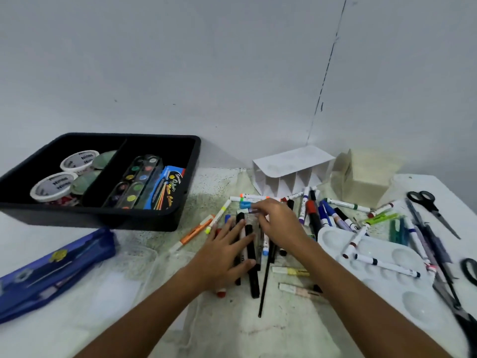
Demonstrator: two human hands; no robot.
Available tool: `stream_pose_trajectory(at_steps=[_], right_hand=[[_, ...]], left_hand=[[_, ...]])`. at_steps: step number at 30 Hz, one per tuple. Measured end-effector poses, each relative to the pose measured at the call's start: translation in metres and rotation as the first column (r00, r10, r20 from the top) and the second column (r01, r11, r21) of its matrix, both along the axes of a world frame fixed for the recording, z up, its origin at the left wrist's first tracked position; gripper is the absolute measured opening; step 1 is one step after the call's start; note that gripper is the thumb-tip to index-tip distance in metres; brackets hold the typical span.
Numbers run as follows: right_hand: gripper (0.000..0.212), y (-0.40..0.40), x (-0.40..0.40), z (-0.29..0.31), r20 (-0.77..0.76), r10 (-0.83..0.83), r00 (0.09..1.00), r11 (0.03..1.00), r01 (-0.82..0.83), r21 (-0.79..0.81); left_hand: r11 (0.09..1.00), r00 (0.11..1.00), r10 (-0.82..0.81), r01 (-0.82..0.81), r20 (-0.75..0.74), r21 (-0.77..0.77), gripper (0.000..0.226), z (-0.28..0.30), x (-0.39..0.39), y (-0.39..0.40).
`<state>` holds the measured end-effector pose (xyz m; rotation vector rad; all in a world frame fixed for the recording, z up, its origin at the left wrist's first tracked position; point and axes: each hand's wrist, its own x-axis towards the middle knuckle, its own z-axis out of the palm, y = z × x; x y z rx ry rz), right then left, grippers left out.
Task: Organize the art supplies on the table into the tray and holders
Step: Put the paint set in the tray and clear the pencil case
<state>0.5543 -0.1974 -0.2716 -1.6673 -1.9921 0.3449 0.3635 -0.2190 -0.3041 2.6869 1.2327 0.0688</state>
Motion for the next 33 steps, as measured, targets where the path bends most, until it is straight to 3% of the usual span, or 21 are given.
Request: stream_pose_trajectory(at_steps=[5,10,16,23,29,33], right_hand=[[0.028,0.039,-0.014,0.005,0.207,-0.077,0.975,0.994,0.091,-0.059],[0.042,0.047,-0.033,-0.002,0.346,-0.207,0.915,0.975,0.222,-0.003],[0.037,0.047,-0.043,-0.003,0.310,-0.294,0.904,0.951,0.308,0.004],[0.031,0.034,-0.052,-0.004,0.137,-0.327,0.935,0.944,0.317,0.093],[0.030,-0.011,-0.073,-0.002,0.004,-0.208,0.978,0.954,0.202,0.222],[0.028,-0.042,-0.091,-0.006,-0.032,-0.079,0.996,0.930,0.085,0.357]], left_hand=[[0.998,0.996,0.011,-0.017,0.090,0.065,0.081,0.007,-0.031,-0.001],[0.990,0.994,0.020,-0.035,0.106,0.134,0.076,0.002,-0.074,-0.006],[0.991,0.999,0.027,-0.033,0.047,0.131,0.087,-0.011,-0.095,-0.011],[0.988,0.998,0.006,-0.015,0.056,0.152,0.092,-0.013,-0.094,-0.011],[0.989,0.995,0.011,-0.026,0.102,0.149,0.103,-0.011,-0.094,-0.014],[0.992,0.993,0.013,-0.028,0.121,0.123,0.097,-0.010,-0.093,-0.012]])
